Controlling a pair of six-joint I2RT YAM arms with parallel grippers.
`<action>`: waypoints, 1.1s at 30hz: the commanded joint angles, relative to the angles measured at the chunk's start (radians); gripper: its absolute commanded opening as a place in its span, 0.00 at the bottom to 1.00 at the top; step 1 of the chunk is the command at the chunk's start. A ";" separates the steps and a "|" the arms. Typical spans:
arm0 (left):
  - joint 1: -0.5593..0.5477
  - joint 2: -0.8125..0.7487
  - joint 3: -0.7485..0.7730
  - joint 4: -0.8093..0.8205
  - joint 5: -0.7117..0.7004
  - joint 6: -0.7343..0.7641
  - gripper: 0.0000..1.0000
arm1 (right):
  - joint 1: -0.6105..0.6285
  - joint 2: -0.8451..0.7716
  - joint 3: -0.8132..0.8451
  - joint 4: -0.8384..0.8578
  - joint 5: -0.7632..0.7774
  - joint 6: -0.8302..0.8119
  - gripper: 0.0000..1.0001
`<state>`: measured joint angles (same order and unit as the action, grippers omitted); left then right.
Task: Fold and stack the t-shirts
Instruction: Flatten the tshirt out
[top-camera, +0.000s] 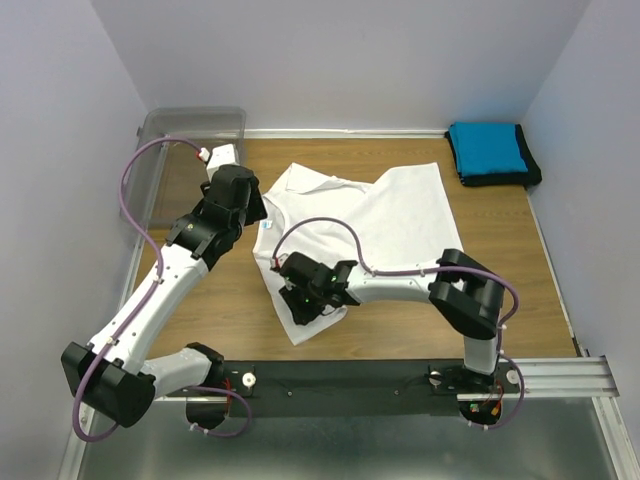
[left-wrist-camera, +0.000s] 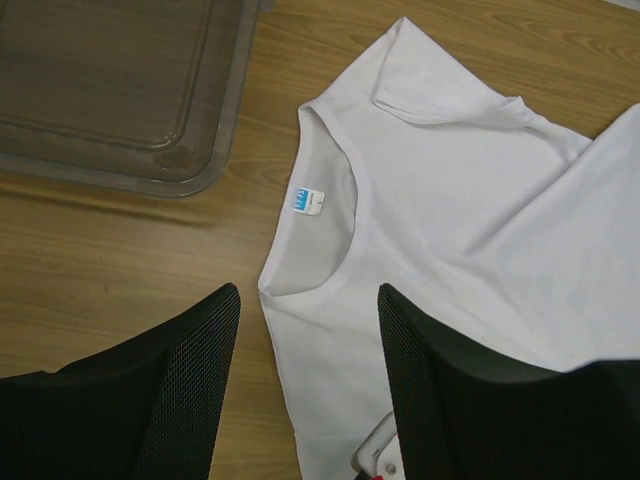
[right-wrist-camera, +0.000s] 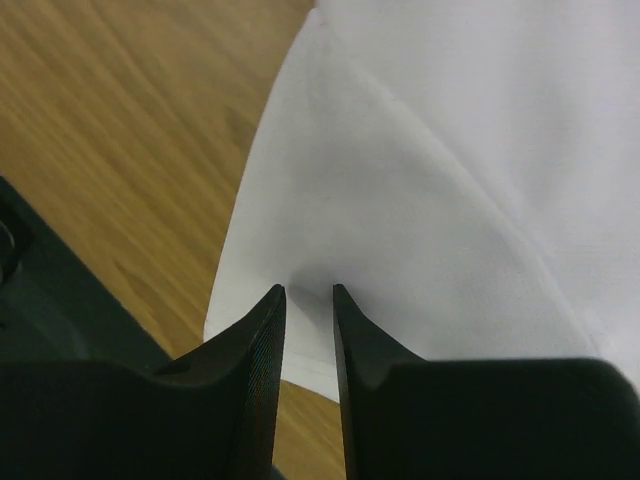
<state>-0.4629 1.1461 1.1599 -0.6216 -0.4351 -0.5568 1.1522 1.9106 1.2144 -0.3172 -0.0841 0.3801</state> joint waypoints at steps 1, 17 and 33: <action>0.001 -0.022 -0.020 -0.017 -0.036 -0.037 0.66 | 0.058 0.047 0.019 -0.026 -0.022 -0.004 0.33; 0.001 0.007 -0.091 -0.013 0.012 -0.086 0.66 | 0.106 -0.085 0.154 -0.118 0.002 -0.066 0.52; -0.039 0.188 -0.183 0.141 0.165 -0.008 0.66 | -0.756 -0.309 -0.075 -0.120 0.284 0.059 0.54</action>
<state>-0.4953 1.2922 0.9840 -0.5514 -0.3130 -0.6041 0.4919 1.5414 1.1259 -0.4259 0.1394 0.4179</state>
